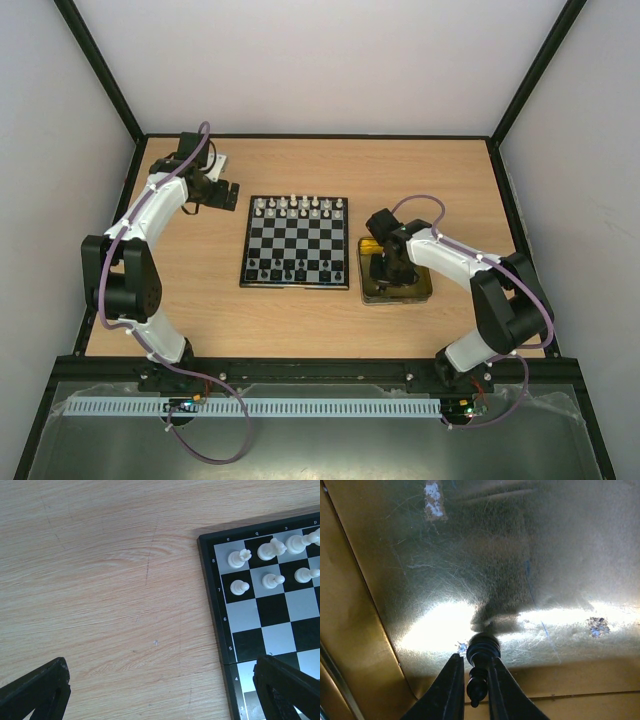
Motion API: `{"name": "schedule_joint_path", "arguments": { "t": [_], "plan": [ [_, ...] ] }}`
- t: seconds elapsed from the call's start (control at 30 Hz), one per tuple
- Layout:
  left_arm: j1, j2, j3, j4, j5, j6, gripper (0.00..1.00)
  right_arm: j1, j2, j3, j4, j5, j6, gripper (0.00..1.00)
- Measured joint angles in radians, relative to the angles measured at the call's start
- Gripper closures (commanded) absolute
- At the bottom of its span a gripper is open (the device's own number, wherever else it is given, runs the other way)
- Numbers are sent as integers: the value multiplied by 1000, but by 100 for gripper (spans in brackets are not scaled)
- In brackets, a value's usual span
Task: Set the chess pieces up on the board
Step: Pick up the chess piece from the storage box, then place the chess piece on the chessboard.
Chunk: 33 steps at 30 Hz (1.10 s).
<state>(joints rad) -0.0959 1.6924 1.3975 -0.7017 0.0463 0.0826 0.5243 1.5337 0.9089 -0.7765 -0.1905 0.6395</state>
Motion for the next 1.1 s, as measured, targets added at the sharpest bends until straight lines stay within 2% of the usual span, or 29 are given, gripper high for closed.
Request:
{"name": "schedule_joint_path", "arguments": {
  "t": [0.37, 0.77, 1.1],
  "plan": [
    [0, 0, 0, 0, -3, 0, 0, 0, 2, 15, -17, 13, 0, 93],
    [0, 6, 8, -1, -3, 0, 0, 10, 2, 243, -158, 59, -34, 94],
    [0, 6, 10, -1, -4, 0, 0, 183, 110, 411, -210, 55, -24, 94]
  ]
}}
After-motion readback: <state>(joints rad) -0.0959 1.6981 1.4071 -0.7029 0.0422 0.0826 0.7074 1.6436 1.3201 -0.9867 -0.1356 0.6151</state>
